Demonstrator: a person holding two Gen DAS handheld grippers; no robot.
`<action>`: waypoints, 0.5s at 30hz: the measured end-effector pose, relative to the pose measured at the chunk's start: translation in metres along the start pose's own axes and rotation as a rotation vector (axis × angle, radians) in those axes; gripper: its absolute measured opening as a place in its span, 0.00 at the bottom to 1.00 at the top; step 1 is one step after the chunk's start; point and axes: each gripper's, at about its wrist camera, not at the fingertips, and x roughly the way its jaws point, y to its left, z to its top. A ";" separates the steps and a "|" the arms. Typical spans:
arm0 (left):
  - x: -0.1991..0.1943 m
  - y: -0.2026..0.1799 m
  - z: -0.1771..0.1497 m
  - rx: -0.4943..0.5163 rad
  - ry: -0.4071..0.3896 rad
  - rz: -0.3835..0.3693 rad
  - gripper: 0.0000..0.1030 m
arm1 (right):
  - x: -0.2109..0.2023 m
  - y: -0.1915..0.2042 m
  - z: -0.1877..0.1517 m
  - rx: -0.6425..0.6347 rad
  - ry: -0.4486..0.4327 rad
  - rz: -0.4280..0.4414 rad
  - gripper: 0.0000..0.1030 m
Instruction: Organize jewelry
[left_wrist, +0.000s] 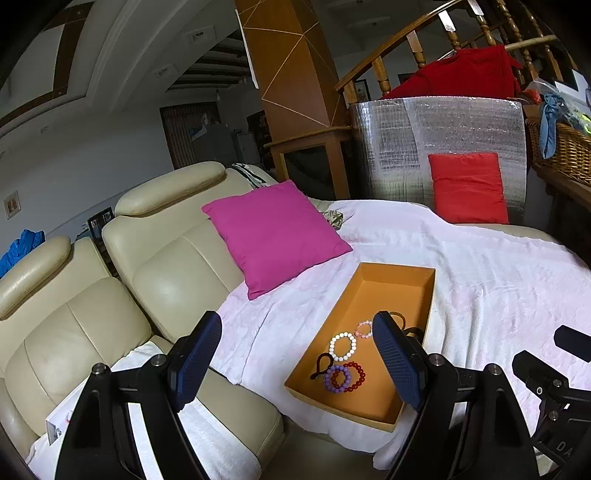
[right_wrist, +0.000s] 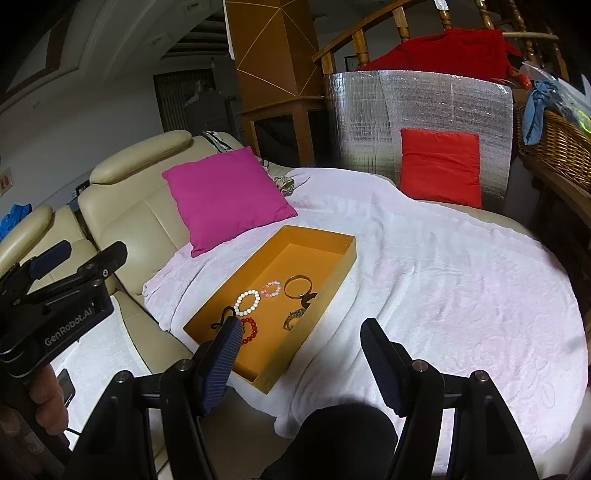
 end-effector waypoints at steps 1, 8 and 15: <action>0.000 0.000 0.000 0.001 0.001 -0.001 0.82 | 0.000 0.000 0.000 0.000 -0.001 0.000 0.68; 0.002 0.000 -0.002 0.000 0.007 0.001 0.82 | 0.002 0.003 0.000 0.000 -0.001 -0.001 0.68; 0.004 0.001 -0.003 -0.003 0.015 0.002 0.82 | 0.004 0.005 -0.001 -0.001 0.001 0.003 0.68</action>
